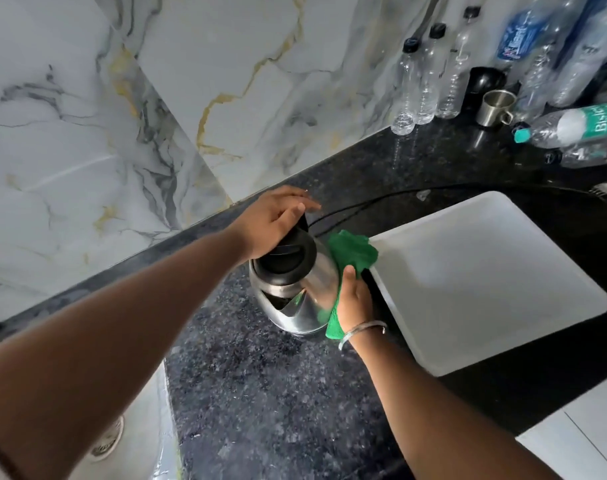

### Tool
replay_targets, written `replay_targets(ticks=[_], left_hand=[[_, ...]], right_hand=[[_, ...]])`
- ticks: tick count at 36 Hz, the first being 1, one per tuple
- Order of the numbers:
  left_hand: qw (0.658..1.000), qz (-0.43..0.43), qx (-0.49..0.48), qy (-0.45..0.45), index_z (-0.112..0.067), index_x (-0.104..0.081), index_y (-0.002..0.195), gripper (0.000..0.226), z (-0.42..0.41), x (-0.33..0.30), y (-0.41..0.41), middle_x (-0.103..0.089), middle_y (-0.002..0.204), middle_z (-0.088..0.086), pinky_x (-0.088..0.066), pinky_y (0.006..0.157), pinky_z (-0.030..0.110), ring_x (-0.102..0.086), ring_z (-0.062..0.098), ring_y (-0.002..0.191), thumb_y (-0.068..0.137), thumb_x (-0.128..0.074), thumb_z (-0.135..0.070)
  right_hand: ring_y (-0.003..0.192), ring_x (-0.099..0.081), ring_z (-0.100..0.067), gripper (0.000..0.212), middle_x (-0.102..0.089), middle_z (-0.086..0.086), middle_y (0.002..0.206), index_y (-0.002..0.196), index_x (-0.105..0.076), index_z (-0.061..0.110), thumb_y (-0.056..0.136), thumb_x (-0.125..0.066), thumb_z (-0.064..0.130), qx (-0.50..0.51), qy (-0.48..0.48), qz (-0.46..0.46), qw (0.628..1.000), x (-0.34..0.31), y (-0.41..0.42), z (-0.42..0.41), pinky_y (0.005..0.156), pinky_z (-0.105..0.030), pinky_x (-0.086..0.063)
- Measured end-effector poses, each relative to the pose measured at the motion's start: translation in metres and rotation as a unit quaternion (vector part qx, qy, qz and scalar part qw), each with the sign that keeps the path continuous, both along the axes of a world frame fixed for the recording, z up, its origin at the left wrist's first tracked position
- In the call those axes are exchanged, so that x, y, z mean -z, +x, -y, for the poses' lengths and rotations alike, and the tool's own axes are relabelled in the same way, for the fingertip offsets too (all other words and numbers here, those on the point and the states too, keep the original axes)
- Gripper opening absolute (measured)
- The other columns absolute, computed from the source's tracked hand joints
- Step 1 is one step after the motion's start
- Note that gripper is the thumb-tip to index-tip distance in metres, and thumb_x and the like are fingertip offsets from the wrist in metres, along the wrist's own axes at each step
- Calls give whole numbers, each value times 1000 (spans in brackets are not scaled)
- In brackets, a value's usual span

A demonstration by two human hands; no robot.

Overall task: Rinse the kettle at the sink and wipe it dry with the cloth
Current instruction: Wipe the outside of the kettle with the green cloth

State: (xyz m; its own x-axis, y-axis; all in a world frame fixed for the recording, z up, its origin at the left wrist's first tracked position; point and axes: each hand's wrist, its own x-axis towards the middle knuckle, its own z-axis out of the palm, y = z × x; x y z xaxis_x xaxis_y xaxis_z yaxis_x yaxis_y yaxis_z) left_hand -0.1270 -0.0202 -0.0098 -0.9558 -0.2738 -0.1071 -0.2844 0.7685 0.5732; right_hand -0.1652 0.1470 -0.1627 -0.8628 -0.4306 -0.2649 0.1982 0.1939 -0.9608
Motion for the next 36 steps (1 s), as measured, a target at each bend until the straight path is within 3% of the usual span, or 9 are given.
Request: replay_targets(ticks=[7,10,12,16,19,24,28,32,36], left_hand=[[980,6,-182,-78,-15,-75,113,58,-10,-2,24,-64,121,15,-44,106,52,-60,38,117,98,-27,-45],[966,25,-229,-116,-16,-72,106,58,-14,2,33,-61,114,14,-46,101,53,-60,39,107,97,-25,-48],[961,20,-243,-129,-16,-71,103,53,-16,4,35,-60,111,14,-47,100,54,-60,39,105,100,-27,-45],[958,5,-262,-115,-16,-72,113,55,-18,7,33,-61,121,17,-46,103,53,-59,41,114,98,-26,-44],[955,-4,-273,-113,-22,-71,121,50,-20,11,34,-59,129,17,-43,107,51,-55,41,122,100,-31,-42],[952,-4,-291,-90,-28,-69,127,37,-22,12,33,-55,134,14,-39,111,49,-47,40,130,105,-41,-37],[952,-3,-297,-80,-31,-68,129,39,-27,7,33,-53,137,13,-39,112,49,-45,39,132,105,-39,-38],[945,44,-308,-106,-31,-66,129,43,-33,-2,35,-52,141,11,-41,109,53,-49,41,129,103,-34,-44],[914,149,-337,-173,-25,-65,127,59,-39,-10,39,-54,135,16,-41,106,61,-57,45,117,100,-22,-55]], right_hand=[[121,-56,-26,49,-63,-14,127,126,-58,6,103,-32,41,19,-97,68,993,-52,-23,-17,108,-41,-41],[106,-60,8,38,-70,26,105,102,-67,29,94,-35,49,3,-145,18,989,-88,-2,-28,91,-11,-44],[99,-55,20,35,-67,33,97,96,-66,34,93,-36,52,-32,-136,-26,990,-96,18,-29,83,0,-38],[114,-53,-4,38,-59,0,119,127,-54,13,97,-37,29,-66,-131,-119,982,-89,45,-17,98,-15,-35],[110,-55,-1,49,-60,-7,120,127,-53,1,96,-37,36,-65,-135,-139,979,-82,42,-10,96,-13,-37],[111,-56,-8,39,-63,9,112,117,-61,18,96,-37,42,-39,-140,-9,989,-73,11,5,89,-6,-40],[120,-54,-29,50,-61,-16,128,127,-57,5,103,-33,42,-86,-14,96,992,-50,-31,18,105,-38,-41],[112,-57,-37,60,-61,-28,125,123,-58,-4,100,-32,44,-92,112,136,980,-41,-42,20,94,-38,-41],[119,-54,-35,55,-57,-24,131,129,-54,-3,102,-34,40,-33,25,145,989,-53,-29,11,105,-42,-40]])
